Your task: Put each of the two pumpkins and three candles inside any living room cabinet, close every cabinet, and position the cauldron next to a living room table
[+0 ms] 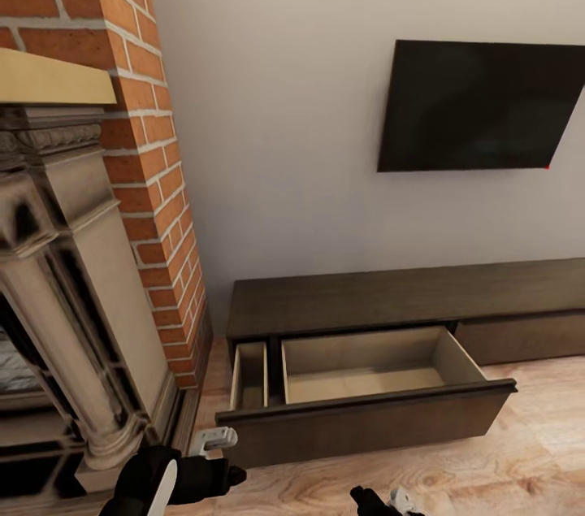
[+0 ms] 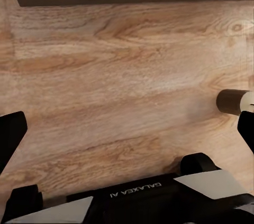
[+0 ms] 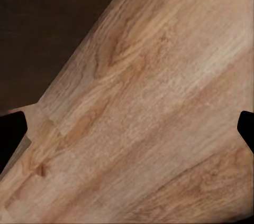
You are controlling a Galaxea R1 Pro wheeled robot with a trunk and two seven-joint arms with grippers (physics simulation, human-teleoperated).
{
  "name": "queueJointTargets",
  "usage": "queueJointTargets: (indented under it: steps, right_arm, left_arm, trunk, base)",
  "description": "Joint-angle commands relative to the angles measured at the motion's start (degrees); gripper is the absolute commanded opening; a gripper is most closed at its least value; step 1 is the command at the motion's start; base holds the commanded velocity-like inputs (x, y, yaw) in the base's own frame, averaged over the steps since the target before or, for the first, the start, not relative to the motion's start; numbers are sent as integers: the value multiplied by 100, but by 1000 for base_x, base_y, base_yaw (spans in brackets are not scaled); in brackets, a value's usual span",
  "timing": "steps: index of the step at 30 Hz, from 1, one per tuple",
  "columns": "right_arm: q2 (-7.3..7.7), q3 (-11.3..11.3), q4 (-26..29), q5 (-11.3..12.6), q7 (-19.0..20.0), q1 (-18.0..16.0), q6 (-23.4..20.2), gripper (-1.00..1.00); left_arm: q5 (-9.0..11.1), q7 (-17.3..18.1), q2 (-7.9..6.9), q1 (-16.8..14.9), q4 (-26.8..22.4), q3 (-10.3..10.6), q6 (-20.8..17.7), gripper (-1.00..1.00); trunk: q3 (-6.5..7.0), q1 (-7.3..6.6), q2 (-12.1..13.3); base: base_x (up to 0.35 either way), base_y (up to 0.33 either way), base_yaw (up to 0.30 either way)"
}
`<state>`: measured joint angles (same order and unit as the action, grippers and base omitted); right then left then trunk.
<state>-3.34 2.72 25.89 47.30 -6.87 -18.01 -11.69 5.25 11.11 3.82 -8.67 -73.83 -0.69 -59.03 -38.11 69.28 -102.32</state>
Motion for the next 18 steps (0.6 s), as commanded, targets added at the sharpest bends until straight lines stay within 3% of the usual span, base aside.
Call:
queueJointTargets:
  steps: [1, 3, 6, 7, 9, 13, 18]
  right_arm:
    - [-25, 583, 96, 42, -117, 0, 176, 100]
    - [-71, 899, 241, 42, -322, 0, 250, 100]
    - [-189, 1346, 413, 49, -1092, 0, 519, 100]
    - [-258, 1585, 441, 50, -1411, 0, 653, 100]
    - [-295, 1760, 480, 51, -1649, 0, 705, 100]
    - [-315, 1884, 757, 51, -1978, 0, 706, 100]
    - [-316, 1885, 775, 53, -2006, 0, 681, 100]
  left_arm:
    - [49, -290, 97, -3, 28, 0, -24, 100]
    - [48, -448, 167, -3, 68, 5, -21, 100]
    - [47, -707, 276, -3, 245, 75, -6, 100]
    - [47, -772, 300, -3, 281, 131, -4, 100]
    - [47, -793, 309, -3, 293, 155, -4, 100]
    - [52, -803, 312, -3, 298, 164, 0, 100]
    - [69, -797, 313, -3, 299, 166, 0, 100]
  trunk:
    - [13, -23, 39]
    - [49, -67, 119]
    - [102, -133, 239]
    - [120, -155, 279]
    - [156, -199, 360]
    - [228, -287, 520]
    - [318, -397, 721]
  base:
    - [0, 0, 0]
    - [0, 0, 0]
    - [0, 0, 0]
    - [0, 0, 0]
    - [0, 0, 0]
    - [0, 0, 0]
    - [0, 0, 0]
